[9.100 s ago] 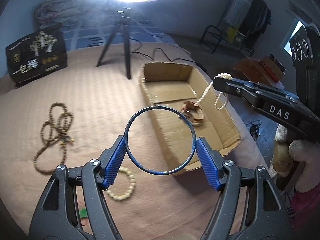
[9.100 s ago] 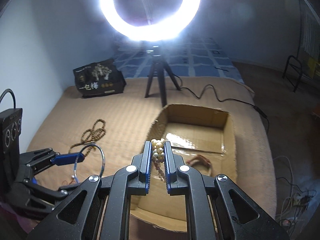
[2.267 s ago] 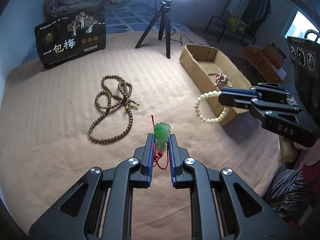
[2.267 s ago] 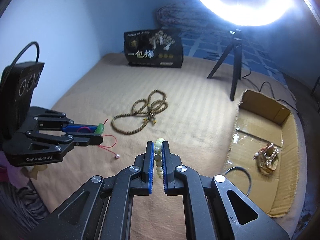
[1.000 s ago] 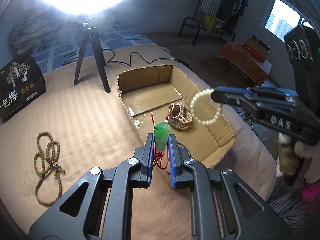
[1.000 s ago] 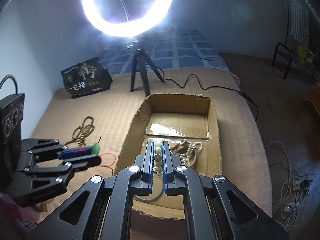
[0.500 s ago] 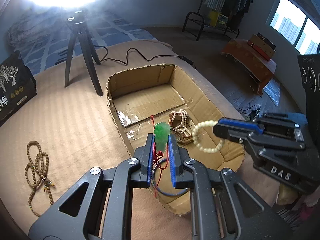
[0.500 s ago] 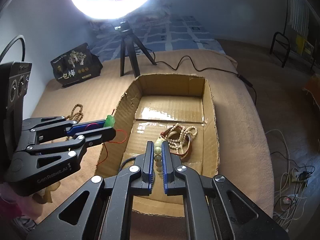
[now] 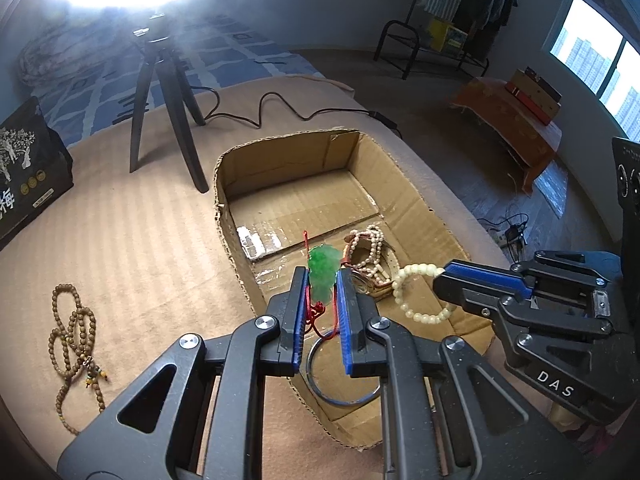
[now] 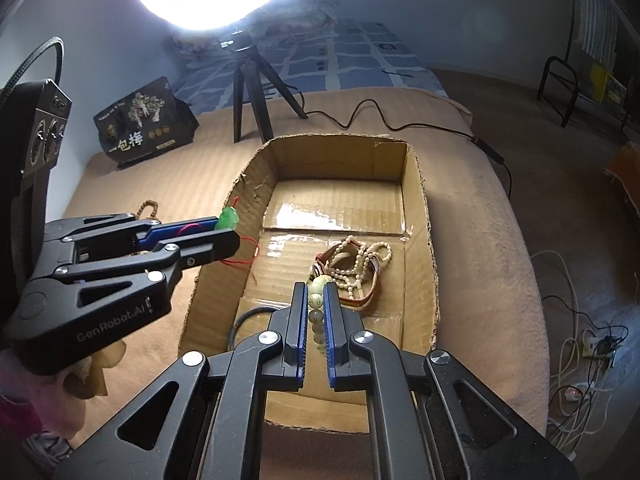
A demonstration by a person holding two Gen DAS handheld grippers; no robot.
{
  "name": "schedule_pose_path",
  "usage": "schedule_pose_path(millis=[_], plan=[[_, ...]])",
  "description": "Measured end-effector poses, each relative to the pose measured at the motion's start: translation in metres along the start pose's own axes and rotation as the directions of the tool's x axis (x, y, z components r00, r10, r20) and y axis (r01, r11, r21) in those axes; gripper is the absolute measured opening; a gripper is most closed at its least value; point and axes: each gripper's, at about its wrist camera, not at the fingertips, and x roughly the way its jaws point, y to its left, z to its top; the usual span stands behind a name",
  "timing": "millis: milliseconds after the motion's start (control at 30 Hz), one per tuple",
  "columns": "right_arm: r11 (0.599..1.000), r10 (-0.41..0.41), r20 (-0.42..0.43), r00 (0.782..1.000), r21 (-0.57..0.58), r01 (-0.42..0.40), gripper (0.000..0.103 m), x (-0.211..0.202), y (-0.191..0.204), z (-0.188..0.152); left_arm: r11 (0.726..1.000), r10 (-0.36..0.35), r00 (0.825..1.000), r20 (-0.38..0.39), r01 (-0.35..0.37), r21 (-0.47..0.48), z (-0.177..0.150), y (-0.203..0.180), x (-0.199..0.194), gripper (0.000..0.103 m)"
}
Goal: Organize jewelry
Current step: 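Open both tools to drop the pendant and bracelet into the box, then move the left tool to the brown bead necklace while the right tool approaches the pearl stud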
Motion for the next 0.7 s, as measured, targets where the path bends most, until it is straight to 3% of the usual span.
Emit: schedule_pose_path(millis=[33, 100, 167, 600, 700], plan=[[1.0, -0.008, -0.003, 1.0, 0.003, 0.008, 0.007, 0.001, -0.001, 0.0, 1.0, 0.006, 1.0, 0.0, -0.006, 0.001, 0.0, 0.0, 0.0, 0.019], [1.0, -0.022, -0.005, 1.0, 0.008, 0.022, 0.026, 0.001, -0.002, 0.0, 1.0, 0.016, 1.0, 0.007, -0.016, -0.003, -0.001, 0.001, -0.001, 0.045], [1.0, -0.022, 0.002, 1.0, 0.015, 0.022, 0.035, 0.0, -0.002, 0.0, 1.0, 0.013, 1.0, 0.016, -0.013, -0.005, -0.001, 0.002, -0.003, 0.046], [0.999, -0.036, 0.001, 0.999, 0.023, 0.036, 0.036, 0.001, 0.001, 0.001, 0.999, 0.033, 0.999, 0.029, -0.032, -0.024, -0.005, 0.012, -0.014, 0.046], [0.999, -0.041, 0.008, 0.999, 0.03, 0.041, 0.047, -0.001, 0.003, 0.003, 0.999, 0.043, 0.999, 0.031, -0.043, -0.024, -0.007, 0.015, -0.018, 0.046]])
